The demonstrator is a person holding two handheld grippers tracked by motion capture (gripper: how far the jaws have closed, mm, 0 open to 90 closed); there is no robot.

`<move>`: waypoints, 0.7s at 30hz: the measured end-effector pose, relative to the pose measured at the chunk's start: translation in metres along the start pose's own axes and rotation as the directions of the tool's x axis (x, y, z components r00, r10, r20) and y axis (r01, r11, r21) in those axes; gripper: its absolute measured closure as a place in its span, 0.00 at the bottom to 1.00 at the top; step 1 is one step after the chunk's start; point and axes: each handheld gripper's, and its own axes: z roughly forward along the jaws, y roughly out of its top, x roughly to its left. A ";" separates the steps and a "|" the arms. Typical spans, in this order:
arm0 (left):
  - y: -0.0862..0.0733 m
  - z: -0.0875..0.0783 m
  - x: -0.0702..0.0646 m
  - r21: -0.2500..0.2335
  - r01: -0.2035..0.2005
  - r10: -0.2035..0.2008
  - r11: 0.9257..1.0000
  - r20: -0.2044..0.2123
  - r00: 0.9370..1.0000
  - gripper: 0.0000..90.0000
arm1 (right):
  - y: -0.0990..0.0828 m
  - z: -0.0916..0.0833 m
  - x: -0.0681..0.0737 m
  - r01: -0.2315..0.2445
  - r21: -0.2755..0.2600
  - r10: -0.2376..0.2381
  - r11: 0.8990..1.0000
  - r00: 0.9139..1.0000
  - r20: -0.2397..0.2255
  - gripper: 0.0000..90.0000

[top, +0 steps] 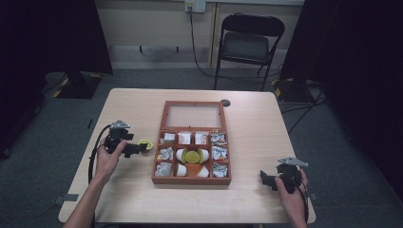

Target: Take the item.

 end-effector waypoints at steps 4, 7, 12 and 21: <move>-0.002 -0.006 0.000 -0.008 0.018 -0.018 1.000 -0.004 1.000 0.20 | 0.000 0.000 0.000 -0.001 0.000 0.001 1.000 1.000 -0.001 0.00; -0.002 -0.013 -0.002 -0.012 -0.005 0.005 1.000 -0.008 1.000 0.20 | 0.000 0.000 0.000 -0.001 0.001 0.001 1.000 1.000 -0.001 0.00; -0.004 -0.024 0.000 -0.030 -0.003 0.002 1.000 -0.021 1.000 0.20 | 0.000 0.000 0.000 -0.001 0.001 0.001 1.000 1.000 -0.001 0.00; -0.010 -0.046 0.006 -0.072 0.000 -0.005 0.997 -0.062 0.998 0.20 | 0.000 0.000 0.000 -0.001 0.001 0.001 1.000 1.000 0.001 0.00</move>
